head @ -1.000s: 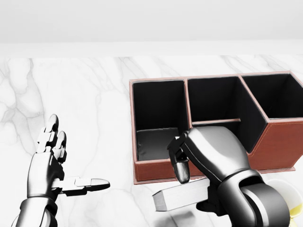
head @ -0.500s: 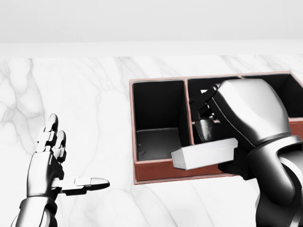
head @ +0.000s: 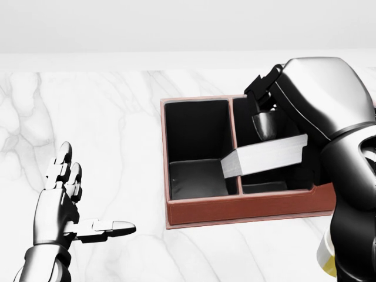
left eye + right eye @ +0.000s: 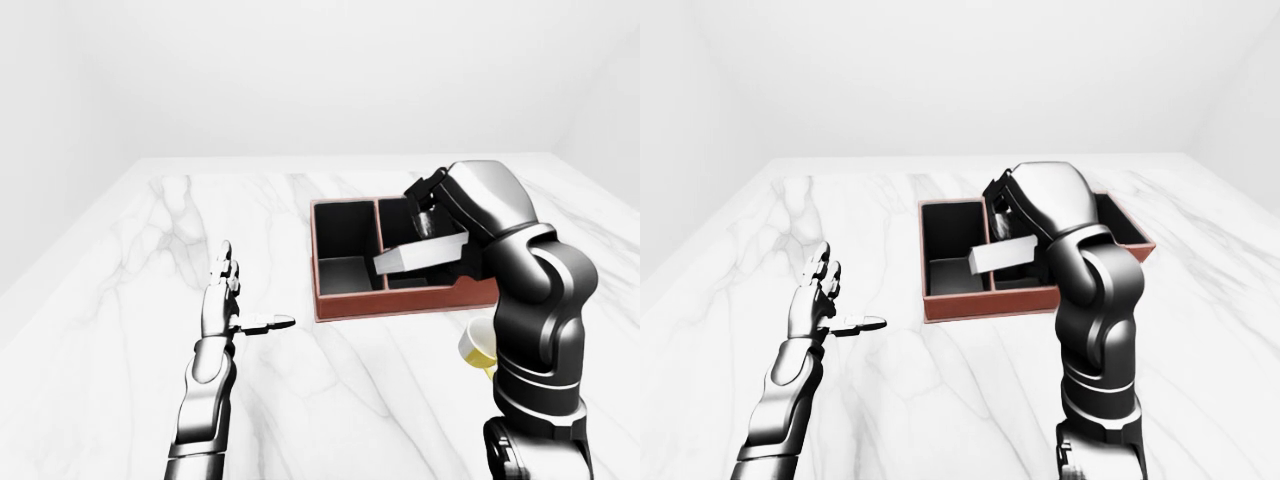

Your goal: Pick up the book and place it in the caddy.

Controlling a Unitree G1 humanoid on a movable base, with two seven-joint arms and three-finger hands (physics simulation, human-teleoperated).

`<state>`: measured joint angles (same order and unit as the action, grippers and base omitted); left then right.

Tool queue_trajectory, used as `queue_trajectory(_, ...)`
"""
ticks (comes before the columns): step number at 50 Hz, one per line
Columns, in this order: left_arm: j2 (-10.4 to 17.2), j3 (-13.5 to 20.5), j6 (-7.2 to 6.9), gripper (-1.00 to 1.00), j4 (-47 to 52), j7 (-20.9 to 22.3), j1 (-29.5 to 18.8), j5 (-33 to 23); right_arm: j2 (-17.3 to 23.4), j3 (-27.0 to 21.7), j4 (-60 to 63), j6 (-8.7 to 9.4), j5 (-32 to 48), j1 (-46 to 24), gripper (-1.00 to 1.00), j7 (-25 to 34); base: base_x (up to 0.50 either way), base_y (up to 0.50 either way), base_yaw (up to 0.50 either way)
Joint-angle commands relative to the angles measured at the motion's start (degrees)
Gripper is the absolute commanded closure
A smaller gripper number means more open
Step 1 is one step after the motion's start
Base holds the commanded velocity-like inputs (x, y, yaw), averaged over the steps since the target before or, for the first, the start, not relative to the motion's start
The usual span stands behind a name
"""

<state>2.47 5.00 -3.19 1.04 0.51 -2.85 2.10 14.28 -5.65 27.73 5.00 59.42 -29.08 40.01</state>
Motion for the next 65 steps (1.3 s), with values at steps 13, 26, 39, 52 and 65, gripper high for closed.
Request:
queue_trajectory(13,0.08,0.09,0.16,-1.00,-0.67,-0.09,-0.33,0.10,2.34,-0.13,-10.36,0.00,-1.27,-7.80,1.00,-0.01,0.00,0.00,0.00)
queue_trajectory(26,0.10,0.10,-0.01,-1.00,-0.31,-0.09,-0.16,0.11,4.35,-1.08,-16.82,0.00,-2.97,-8.48,1.00,-0.01,0.00,0.00,0.00)
queue_trajectory(39,0.09,0.08,-0.07,-1.00,-0.48,-0.17,-0.39,-0.01,6.03,-1.78,-21.21,0.00,-4.10,-8.68,1.00,-0.01,0.00,0.00,0.00)
queue_trajectory(52,0.09,0.06,0.77,-1.00,-1.36,-0.20,-0.45,-0.04,6.79,-1.88,-24.34,0.00,-4.59,-9.36,1.00,-0.01,0.00,0.00,0.00)
queue_trajectory(65,0.04,0.01,0.32,-1.00,-0.55,-0.15,-0.09,-0.08,7.06,-1.47,-28.46,0.00,-5.03,-10.95,1.00,-0.01,0.00,0.00,0.00)
